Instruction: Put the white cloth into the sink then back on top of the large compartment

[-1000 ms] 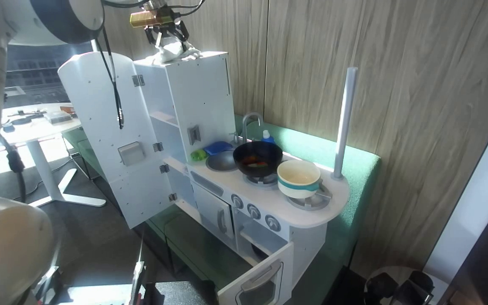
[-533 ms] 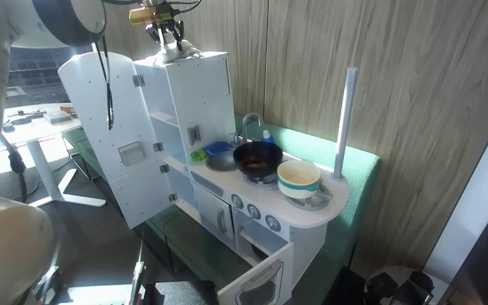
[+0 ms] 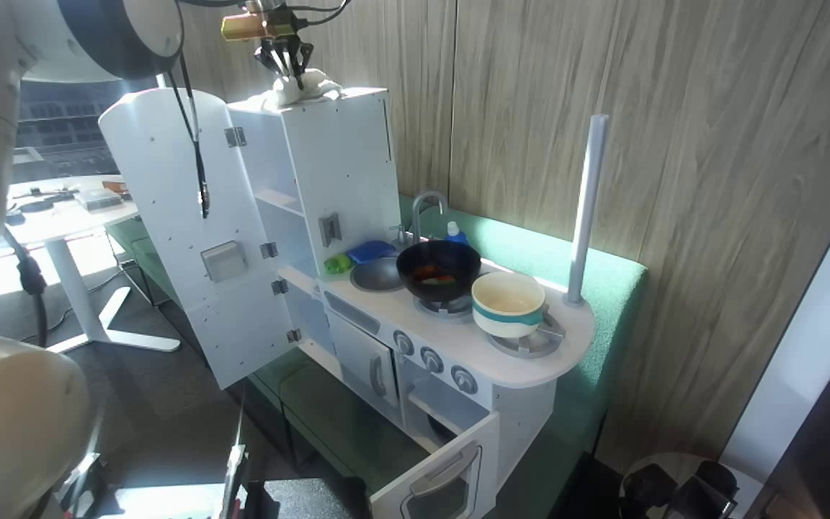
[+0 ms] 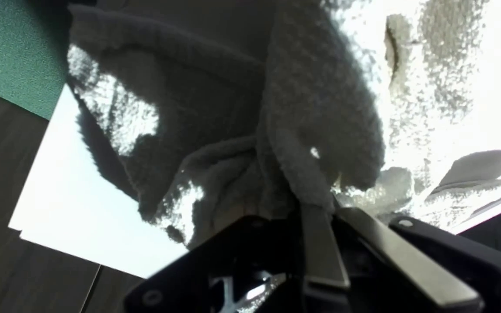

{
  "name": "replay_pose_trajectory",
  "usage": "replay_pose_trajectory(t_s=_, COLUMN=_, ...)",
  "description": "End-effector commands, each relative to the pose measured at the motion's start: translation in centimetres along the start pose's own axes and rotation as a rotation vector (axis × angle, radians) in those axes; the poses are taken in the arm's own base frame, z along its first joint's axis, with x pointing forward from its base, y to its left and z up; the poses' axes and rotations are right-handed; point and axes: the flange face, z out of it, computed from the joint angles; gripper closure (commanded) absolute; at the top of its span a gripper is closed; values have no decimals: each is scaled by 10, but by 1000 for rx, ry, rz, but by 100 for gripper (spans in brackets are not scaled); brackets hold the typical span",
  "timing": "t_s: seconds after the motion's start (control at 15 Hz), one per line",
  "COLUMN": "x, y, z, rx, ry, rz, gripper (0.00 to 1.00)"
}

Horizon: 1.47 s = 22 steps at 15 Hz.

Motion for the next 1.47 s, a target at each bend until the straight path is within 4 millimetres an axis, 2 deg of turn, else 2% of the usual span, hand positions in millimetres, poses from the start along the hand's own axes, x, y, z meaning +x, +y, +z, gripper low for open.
replay_pose_trajectory(t_s=0.0, x=4, y=12, z=-29, rx=3, ry=35, rz=42, gripper=98)
replay_pose_trajectory(t_s=0.2, x=-5, y=41, z=-63, rx=-35, ry=32, rz=114, gripper=98)
replay_pose_trajectory(t_s=0.53, x=-31, y=103, z=-123, rx=-107, ry=67, rz=265, gripper=98)
replay_pose_trajectory(t_s=0.67, x=-52, y=130, z=-140, rx=-136, ry=68, rz=331, gripper=98)
replay_pose_trajectory(t_s=0.87, x=-85, y=159, z=-153, rx=-162, ry=56, rz=422, gripper=98)
replay_pose_trajectory(t_s=1.07, x=-114, y=171, z=-137, rx=-156, ry=17, rz=465, gripper=98)
replay_pose_trajectory(t_s=1.4, x=-138, y=172, z=-67, rx=-142, ry=28, rz=462, gripper=98)
